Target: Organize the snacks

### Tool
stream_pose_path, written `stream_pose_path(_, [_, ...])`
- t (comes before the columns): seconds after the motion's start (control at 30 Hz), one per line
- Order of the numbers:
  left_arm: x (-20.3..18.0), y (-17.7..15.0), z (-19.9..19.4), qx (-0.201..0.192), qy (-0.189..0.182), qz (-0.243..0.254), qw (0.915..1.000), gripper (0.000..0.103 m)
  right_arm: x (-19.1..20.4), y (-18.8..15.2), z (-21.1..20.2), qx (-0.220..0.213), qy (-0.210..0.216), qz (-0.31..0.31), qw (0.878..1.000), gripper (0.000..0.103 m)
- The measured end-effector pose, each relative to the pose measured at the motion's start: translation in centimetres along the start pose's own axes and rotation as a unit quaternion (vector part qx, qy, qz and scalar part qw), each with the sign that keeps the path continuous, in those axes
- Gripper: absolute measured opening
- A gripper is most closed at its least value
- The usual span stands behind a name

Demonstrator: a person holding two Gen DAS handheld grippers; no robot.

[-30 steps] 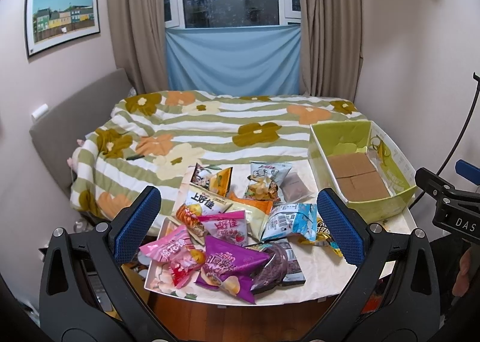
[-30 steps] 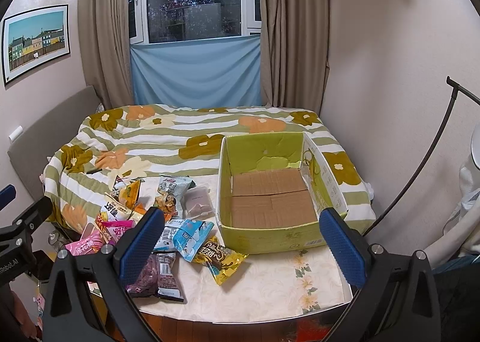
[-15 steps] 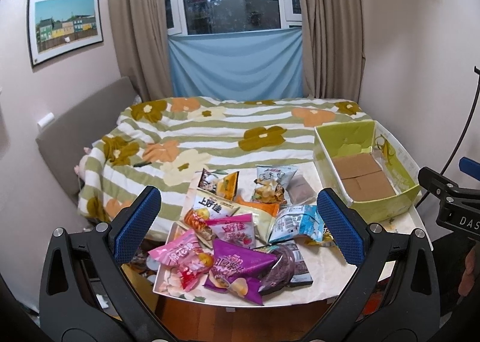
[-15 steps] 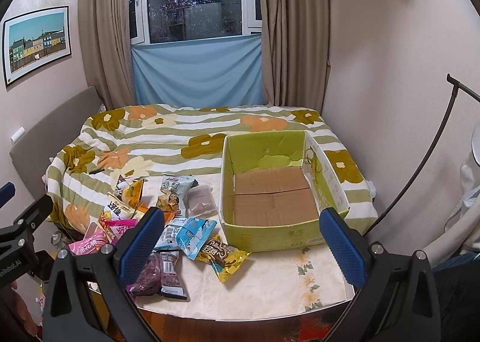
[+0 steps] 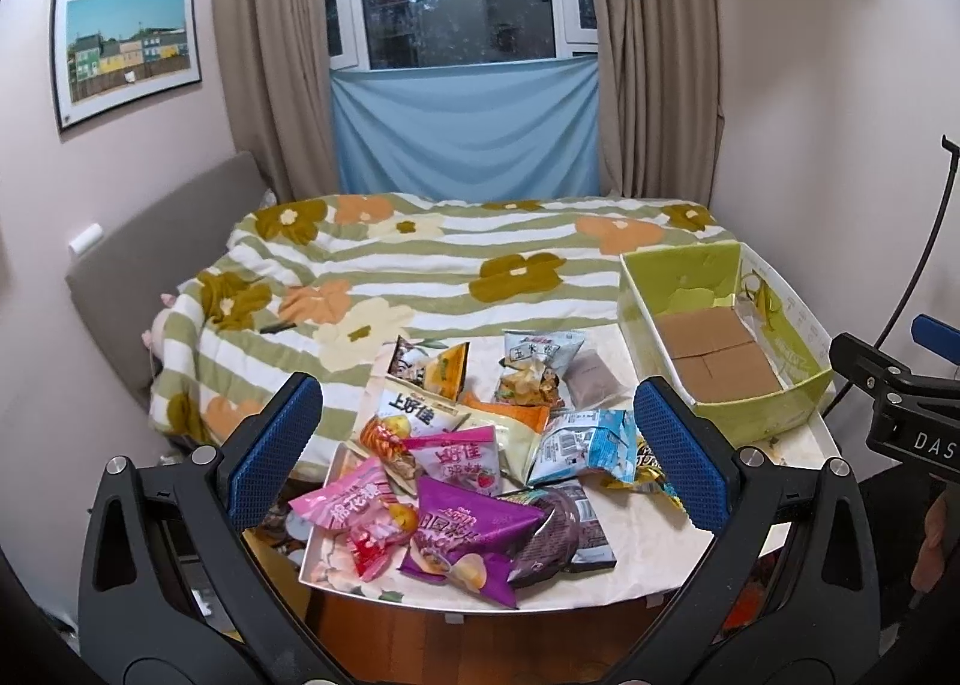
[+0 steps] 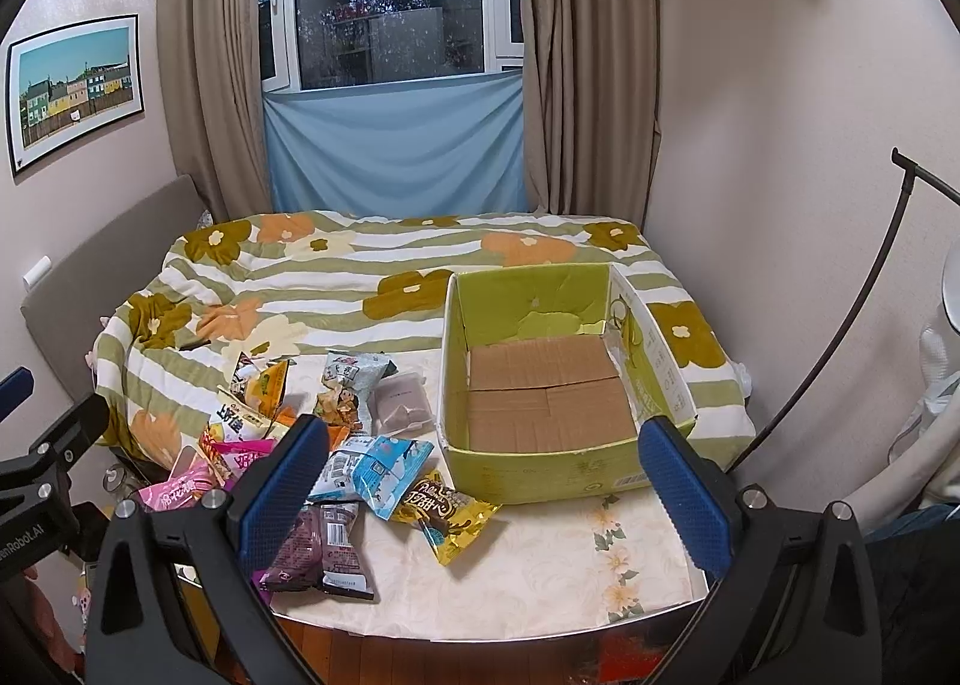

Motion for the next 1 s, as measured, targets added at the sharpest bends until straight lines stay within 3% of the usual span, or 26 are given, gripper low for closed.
stream_pose_path(0.27, [0.4,0.2,-0.6,-0.007,-0.005,-0.013,0.9999,0.103,0.3,0.1,-0.5,-0.001,0.004,-0.002,1.000,0.103])
stream_pose_path(0.53, [1.9,0.3,-0.2,0.018,-0.007,-0.037,0.9991,0.103,0.0,1.4,0.1,0.007,0.020,-0.011,1.000,0.103])
stream_pose_path(0.77, [3.3,-5.2,2.8,0.090,-0.008,-0.043,0.9950,0.103,1.4,-1.2,3.4,0.063,0.078,-0.043,0.994,0.103])
stream_pose_path(1.0, [3.4,-11.4,8.0,0.158,-0.083,-0.031,0.9834,0.103,3.3,-6.1,8.6,0.152,0.106,-0.032,0.982,0.103])
Point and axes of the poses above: each gripper's, at about its wrist camera, not at the fingertips, and z roughly the way its jaws point, x to its left, y to its top, the point moved 5 cm from there along z, roughly the way its jaws point, and after that the axes turned 13 degrees about z, right-handed, at the moved point
